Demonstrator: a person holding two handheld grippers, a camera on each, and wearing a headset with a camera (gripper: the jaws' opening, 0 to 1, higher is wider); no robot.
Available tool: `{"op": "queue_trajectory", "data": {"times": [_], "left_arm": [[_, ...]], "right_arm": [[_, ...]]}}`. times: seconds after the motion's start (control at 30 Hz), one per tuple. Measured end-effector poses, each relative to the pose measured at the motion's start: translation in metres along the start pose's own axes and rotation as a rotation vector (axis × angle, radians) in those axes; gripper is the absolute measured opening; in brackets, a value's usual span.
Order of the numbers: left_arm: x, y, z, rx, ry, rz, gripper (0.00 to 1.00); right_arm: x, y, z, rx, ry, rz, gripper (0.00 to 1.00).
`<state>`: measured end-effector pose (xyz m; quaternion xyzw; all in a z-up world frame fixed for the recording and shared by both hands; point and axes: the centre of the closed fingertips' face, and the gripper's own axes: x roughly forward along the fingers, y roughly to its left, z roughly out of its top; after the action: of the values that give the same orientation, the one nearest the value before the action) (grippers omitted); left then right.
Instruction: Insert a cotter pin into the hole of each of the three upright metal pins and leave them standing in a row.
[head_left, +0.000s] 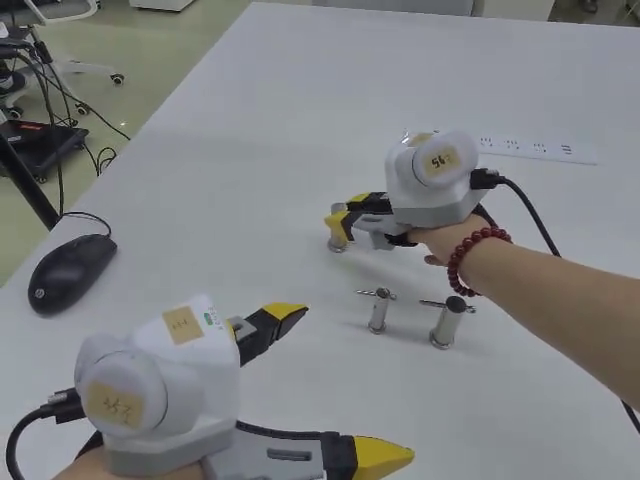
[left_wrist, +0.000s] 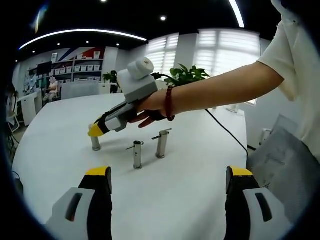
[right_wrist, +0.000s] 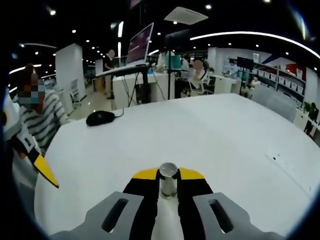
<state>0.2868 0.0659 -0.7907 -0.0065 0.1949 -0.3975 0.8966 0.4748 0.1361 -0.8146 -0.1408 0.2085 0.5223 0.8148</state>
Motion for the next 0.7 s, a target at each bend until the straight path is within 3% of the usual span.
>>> {"op": "queue_trajectory", "data": {"times": [0.7], "left_arm": [[0.005, -0.005, 0.004, 0.003, -0.005, -0.007, 0.95]], "right_arm": [[-0.026, -0.012, -0.010, -0.012, 0.034, 0.003, 0.14]]}}
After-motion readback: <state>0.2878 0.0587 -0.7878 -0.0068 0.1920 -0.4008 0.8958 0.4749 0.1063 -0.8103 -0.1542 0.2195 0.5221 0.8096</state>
